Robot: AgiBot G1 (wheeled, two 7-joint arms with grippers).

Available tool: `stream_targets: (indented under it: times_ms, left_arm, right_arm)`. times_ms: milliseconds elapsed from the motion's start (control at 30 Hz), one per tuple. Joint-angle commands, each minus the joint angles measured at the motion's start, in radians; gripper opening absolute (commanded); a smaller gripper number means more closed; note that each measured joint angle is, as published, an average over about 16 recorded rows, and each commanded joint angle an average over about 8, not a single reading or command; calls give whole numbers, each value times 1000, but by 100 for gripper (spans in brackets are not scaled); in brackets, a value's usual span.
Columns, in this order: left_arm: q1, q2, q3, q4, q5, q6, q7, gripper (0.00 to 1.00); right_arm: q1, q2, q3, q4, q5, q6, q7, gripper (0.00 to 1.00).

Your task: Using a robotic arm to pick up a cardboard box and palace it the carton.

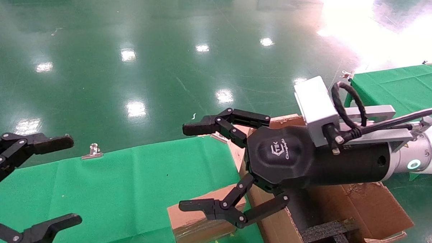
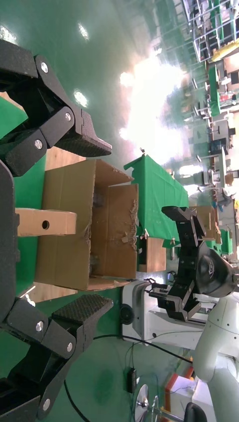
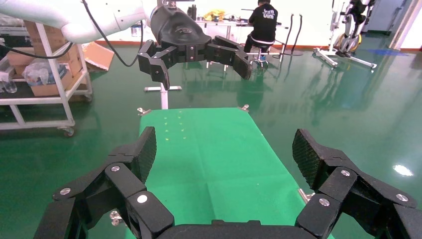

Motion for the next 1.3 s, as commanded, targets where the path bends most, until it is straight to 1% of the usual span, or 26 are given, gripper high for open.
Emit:
stream_targets:
  times_ms: [33, 533, 567, 800, 833, 1100, 1200, 1300]
  left_arm:
    - [0, 0, 0, 0, 0, 0, 0, 100]
    - [0, 0, 0, 0, 0, 0, 0, 100]
    - [0, 0, 0, 0, 0, 0, 0, 93]
    - [0, 0, 0, 0, 0, 0, 0, 6]
    - [0, 0, 0, 0, 0, 0, 0, 0]
    - [0, 0, 0, 0, 0, 0, 0, 0]
    - [0, 0, 0, 0, 0, 0, 0, 0]
    - [0, 0, 0, 0, 0, 0, 0, 0]
  right_arm:
    - [0, 0, 0, 0, 0, 0, 0, 100]
    - [0, 0, 0, 0, 0, 0, 0, 100]
    - [0, 0, 0, 0, 0, 0, 0, 100]
    - [0, 0, 0, 0, 0, 0, 0, 100]
    - [0, 0, 0, 0, 0, 0, 0, 100]
    - [2, -2, -12, -8, -17, -3, 9, 100]
    - [18, -3, -37, -13, -65, -6, 22, 100]
    - [54, -10, -79, -11, -155, -9, 40, 100]
